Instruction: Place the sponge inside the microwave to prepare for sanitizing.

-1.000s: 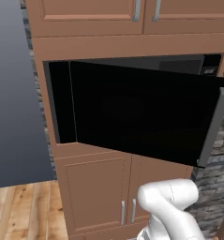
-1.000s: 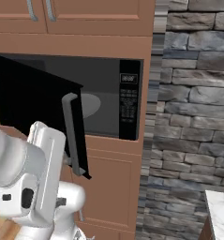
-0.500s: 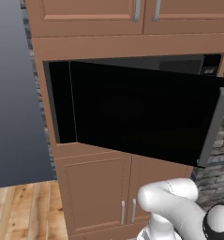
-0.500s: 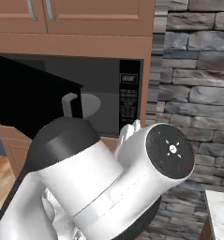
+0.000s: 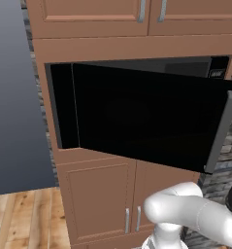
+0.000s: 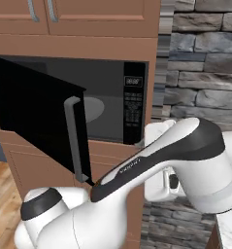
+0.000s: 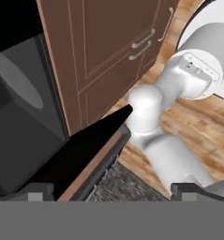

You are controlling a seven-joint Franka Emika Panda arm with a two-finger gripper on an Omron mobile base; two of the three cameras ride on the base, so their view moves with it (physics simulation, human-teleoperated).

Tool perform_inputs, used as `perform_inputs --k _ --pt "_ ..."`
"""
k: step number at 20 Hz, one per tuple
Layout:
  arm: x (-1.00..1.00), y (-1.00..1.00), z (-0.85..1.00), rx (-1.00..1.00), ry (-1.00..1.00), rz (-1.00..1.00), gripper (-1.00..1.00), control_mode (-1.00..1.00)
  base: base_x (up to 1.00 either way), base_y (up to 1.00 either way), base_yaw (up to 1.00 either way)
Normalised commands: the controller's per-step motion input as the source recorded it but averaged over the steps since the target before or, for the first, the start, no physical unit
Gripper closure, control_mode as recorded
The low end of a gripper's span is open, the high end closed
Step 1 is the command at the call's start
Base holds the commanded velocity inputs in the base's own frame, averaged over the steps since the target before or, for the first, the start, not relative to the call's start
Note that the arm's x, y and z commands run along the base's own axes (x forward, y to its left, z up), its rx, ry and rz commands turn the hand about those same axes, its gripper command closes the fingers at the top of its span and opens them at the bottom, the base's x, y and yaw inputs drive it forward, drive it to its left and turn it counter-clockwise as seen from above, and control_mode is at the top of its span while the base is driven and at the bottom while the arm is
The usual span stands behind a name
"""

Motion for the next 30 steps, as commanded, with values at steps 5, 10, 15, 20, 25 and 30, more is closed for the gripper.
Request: perform_inputs --k 5,10,15,20,25,30 --pt "0.13 0.30 -0.51 0.14 -0.16 0.32 -1.00 -1.00 0.00 0.00 0.00" --pt "0.12 0.33 -0.22 0.09 -0.33 0.19 -1.00 -1.00 0.00 0.00 0.00" --pt "0.64 0.38 -0.06 0.01 -0.28 0.12 -1.00 -1.00 0.00 0.00 0.00" --pt "0.82 0.04 -0.19 0.10 -0.30 0.08 -1.00 -1.00 0.00 0.00 0.00" --pt "0.62 -0.02 -0.17 0.22 -0.38 0.13 -1.00 -1.00 0.00 0.00 0.00" --pt "0.09 0.28 0.01 0.14 -0.35 0.16 -1.00 -1.00 0.00 0.00 0.00"
